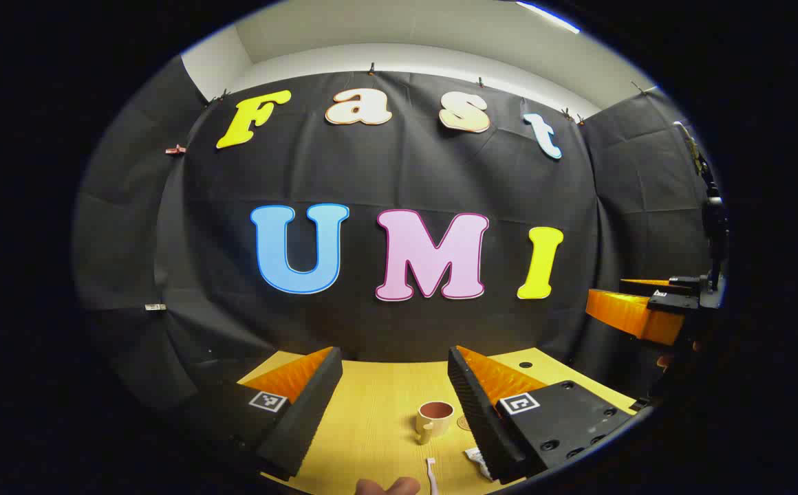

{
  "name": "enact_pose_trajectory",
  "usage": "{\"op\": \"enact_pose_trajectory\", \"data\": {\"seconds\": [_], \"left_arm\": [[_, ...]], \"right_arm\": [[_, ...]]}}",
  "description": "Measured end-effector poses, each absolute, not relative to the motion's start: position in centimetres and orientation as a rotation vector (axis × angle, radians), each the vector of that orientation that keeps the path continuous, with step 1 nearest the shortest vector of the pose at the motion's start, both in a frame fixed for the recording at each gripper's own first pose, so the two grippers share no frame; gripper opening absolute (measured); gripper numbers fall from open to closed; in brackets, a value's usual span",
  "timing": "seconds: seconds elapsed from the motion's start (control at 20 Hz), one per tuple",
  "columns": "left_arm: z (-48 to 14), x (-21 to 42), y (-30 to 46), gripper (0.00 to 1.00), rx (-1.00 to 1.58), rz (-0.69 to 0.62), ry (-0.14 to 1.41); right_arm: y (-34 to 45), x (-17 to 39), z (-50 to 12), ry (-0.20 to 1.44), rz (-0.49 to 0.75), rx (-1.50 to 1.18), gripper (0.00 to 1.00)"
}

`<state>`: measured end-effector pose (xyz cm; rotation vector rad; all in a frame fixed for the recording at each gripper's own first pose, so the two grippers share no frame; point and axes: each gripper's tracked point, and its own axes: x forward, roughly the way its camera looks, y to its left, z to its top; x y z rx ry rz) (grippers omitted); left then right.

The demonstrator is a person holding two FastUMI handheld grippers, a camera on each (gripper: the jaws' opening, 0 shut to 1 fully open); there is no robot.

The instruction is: Put the toothbrush and toothpaste on the desktop into the cup, then pick up the cup and place it on the coaster on the desktop.

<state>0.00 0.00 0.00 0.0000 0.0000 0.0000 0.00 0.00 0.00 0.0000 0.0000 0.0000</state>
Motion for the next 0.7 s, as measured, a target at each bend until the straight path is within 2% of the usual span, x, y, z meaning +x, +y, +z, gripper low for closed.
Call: {"op": "enact_pose_trajectory", "data": {"seconds": [0.7], "left_arm": [[-1.4,-0.2,0.6,0.96,0.001,0.008,0.042]], "right_arm": [[0.3,-0.1,-1.7,0.047,0.012,0.005,0.96]]}}
